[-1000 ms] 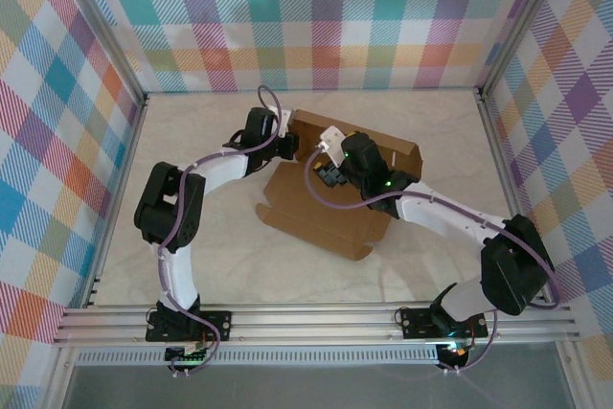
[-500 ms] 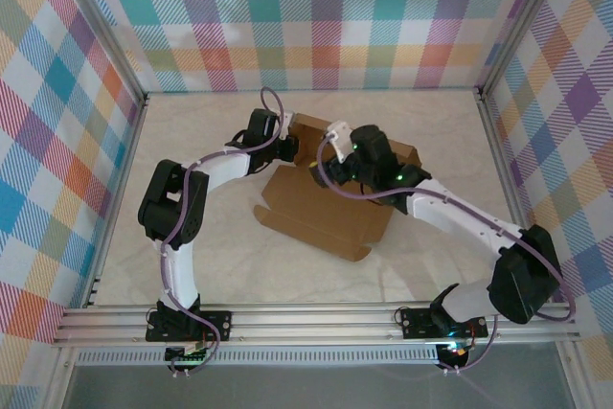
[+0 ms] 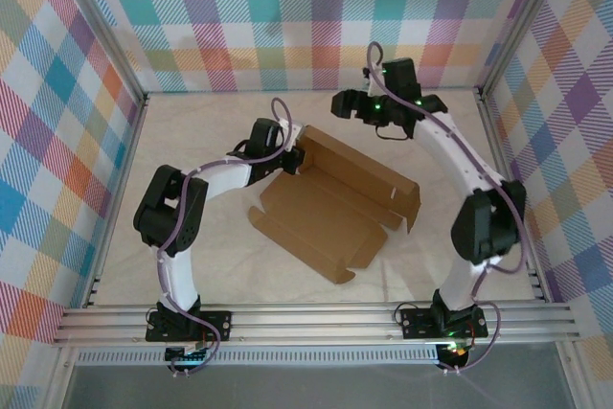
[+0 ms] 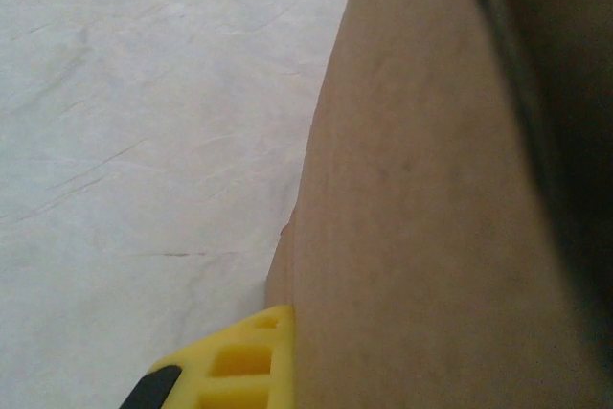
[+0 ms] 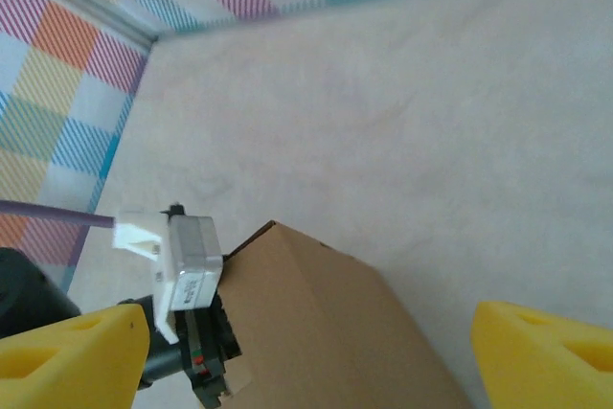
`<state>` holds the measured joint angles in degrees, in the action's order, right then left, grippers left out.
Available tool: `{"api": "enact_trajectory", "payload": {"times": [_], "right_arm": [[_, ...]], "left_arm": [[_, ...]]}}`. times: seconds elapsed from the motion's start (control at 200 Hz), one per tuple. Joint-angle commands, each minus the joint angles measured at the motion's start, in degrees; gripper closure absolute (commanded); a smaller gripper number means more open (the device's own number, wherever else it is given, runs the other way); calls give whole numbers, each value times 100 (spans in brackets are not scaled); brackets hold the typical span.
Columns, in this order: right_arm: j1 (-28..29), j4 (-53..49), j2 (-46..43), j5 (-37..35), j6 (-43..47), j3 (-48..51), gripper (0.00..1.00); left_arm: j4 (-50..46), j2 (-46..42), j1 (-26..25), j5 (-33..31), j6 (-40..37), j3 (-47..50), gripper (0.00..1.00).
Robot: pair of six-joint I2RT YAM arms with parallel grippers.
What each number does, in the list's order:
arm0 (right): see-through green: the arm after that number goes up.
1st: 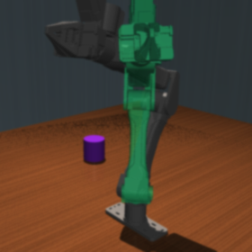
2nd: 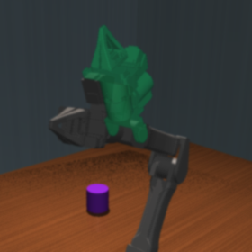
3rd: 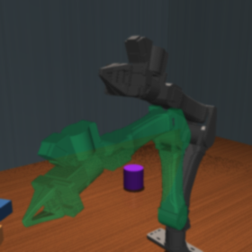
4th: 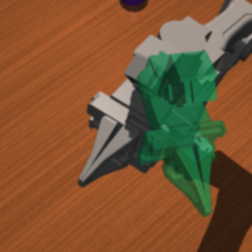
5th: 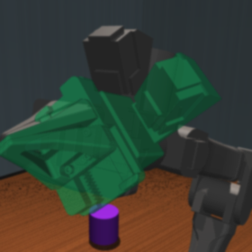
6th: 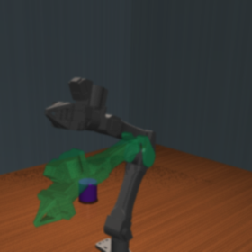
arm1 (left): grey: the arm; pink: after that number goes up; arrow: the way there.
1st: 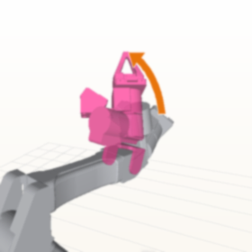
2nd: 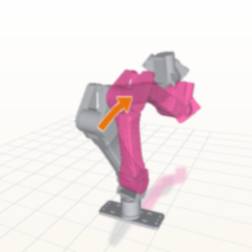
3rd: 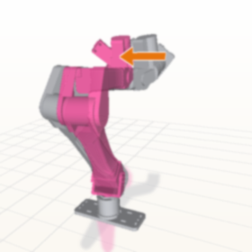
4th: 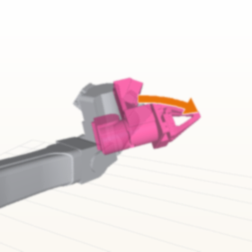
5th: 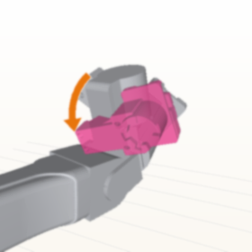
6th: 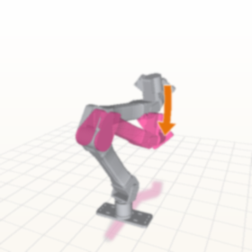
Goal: Fold the paper box
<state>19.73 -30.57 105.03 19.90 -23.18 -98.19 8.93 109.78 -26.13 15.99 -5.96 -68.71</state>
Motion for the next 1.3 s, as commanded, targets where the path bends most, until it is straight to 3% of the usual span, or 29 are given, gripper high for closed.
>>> {"api": "enact_trajectory", "payload": {"times": [0.0, 0.245, 0.625, 0.775, 0.945, 1.105, 1.3], "right_arm": [[18, -761, 549, 916, -292, -419, 17], [14, -692, 1300, 1767, -319, -706, 25], [0, -970, 2067, 2006, -28, -1108, 27], [-35, -1187, 2322, 2088, 193, -1239, 29], [-31, -1694, 2494, 1346, 760, -1421, 30], [-31, -1851, 2535, 917, 1010, -1474, 32], [-33, -1900, 2483, 853, 974, -1431, 32]], "left_arm": [[122, -135, -94, 251, -114, 29, 98], [323, 67, -112, 134, 236, -20, 99], [351, 286, -204, -362, 263, -180, 98], [250, 444, -215, -462, 270, -352, 91], [97, 579, -217, -533, 299, -501, 87], [61, 650, -216, -541, 290, -649, 76], [316, 735, -132, -260, 502, -679, 80]]}}
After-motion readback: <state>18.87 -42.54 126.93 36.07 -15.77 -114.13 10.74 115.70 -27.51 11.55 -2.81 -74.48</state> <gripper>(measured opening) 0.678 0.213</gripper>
